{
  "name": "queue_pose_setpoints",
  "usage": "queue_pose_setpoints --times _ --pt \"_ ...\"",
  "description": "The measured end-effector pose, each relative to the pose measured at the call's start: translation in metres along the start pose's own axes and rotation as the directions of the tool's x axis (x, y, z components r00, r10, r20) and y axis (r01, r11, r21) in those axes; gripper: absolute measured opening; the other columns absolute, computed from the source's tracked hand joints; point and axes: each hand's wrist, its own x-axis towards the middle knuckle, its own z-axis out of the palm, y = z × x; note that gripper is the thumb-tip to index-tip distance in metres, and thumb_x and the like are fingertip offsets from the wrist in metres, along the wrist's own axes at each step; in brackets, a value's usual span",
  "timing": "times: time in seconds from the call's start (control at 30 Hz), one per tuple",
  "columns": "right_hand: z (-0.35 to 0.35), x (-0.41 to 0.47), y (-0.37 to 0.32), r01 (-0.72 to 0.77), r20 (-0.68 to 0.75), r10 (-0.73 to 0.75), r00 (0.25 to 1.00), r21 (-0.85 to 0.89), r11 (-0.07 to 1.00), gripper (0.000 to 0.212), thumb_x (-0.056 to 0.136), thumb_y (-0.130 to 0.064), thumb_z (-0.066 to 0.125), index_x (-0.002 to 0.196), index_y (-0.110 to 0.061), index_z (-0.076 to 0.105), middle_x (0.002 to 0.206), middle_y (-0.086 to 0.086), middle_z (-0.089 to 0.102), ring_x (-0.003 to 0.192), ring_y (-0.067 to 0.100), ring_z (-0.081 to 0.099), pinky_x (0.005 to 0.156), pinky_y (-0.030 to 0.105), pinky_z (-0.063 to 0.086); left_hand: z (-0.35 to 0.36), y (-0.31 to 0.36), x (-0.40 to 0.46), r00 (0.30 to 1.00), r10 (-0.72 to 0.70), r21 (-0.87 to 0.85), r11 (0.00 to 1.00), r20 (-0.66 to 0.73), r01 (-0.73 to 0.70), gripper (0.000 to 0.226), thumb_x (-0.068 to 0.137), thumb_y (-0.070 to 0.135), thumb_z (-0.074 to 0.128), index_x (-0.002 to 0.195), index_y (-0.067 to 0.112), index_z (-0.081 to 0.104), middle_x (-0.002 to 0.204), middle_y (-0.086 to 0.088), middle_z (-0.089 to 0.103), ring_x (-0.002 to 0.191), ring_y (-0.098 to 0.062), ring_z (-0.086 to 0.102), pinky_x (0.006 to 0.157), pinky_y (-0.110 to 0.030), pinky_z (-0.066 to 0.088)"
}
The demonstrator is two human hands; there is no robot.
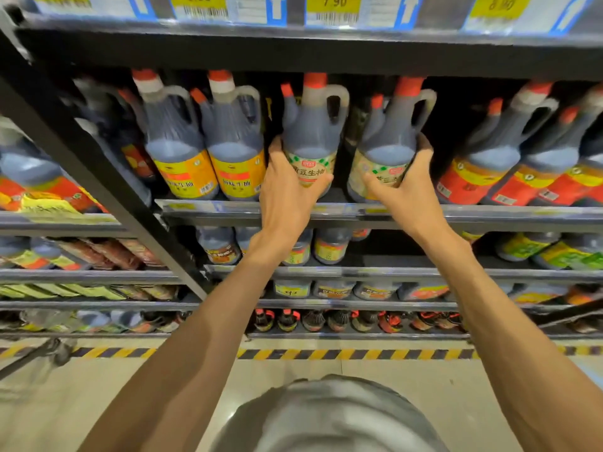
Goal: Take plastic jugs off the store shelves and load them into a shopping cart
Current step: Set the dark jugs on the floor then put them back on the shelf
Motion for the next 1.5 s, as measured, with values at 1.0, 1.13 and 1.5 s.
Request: queue_pose_setpoints --times 1.0,1.13,1.5 --pt "0.016 0.004 0.011 0.001 0.018 0.000 1.000 -0.076 0.997 0.092 0.070 -0.058 0.086 0.141 -0.023 0.038 0.132 0.000 0.058 0.120 0.006 0.062 0.098 0.041 0.057 0.002 0.008 -0.027 0.998 -0.053 0.127 0.990 -0.032 0.057 0.097 0.085 0.051 0.075 0.156 0.011 0.022 0.156 -0.007 0.038 0.142 -0.027 0.041 0.106 -0.042 0.044" --pt "0.015 0.002 0.010 -0.011 0.029 0.012 0.999 -0.048 0.999 0.089 0.069 -0.056 0.087 0.138 -0.023 0.040 0.130 -0.003 0.060 0.118 0.006 0.063 0.096 0.042 0.059 0.004 0.006 -0.030 0.995 0.009 0.157 0.988 -0.104 0.007 0.093 0.083 0.048 0.079 0.150 0.004 0.031 0.142 -0.012 0.038 0.132 -0.029 0.044 0.103 -0.042 0.049" --pt "0.019 -0.002 0.008 -0.008 0.008 0.009 1.000 -0.086 0.996 0.090 0.070 -0.057 0.085 0.139 -0.024 0.038 0.133 -0.003 0.058 0.121 0.004 0.061 0.096 0.039 0.059 0.005 0.000 -0.038 0.971 0.103 0.143 0.987 -0.215 -0.073 0.085 0.087 0.042 0.077 0.149 -0.001 0.035 0.139 -0.015 0.041 0.130 -0.032 0.042 0.110 -0.045 0.040"
